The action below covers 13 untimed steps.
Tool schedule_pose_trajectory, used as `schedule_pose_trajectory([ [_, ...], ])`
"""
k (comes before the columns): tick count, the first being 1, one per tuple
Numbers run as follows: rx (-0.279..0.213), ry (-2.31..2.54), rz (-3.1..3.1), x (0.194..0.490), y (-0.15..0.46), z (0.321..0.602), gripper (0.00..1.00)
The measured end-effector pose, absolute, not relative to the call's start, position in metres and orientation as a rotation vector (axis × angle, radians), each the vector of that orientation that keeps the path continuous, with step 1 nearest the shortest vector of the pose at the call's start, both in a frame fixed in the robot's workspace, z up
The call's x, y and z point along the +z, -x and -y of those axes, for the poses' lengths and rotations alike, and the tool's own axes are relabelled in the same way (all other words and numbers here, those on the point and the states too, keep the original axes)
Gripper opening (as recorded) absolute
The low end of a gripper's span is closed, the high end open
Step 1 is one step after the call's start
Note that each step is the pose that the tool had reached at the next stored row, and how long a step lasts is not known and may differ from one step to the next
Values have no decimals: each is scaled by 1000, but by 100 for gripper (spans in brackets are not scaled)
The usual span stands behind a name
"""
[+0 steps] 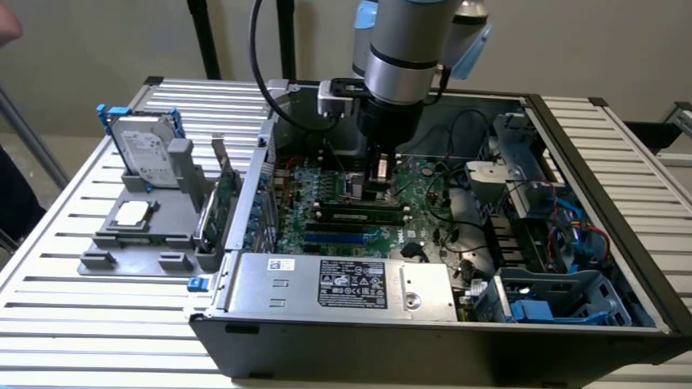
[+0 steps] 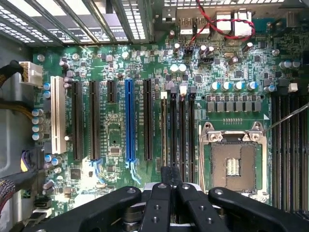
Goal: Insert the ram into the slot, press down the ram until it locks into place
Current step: 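Press down the ram until it locks into place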
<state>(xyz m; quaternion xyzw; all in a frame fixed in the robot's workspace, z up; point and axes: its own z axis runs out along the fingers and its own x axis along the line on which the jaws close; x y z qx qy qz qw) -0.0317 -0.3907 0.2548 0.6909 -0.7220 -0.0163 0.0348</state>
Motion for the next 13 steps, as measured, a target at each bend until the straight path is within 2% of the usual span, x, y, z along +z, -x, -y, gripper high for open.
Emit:
schedule_pose_trajectory([
  [13, -50, -2124, 2219, 255, 32, 391, 11],
])
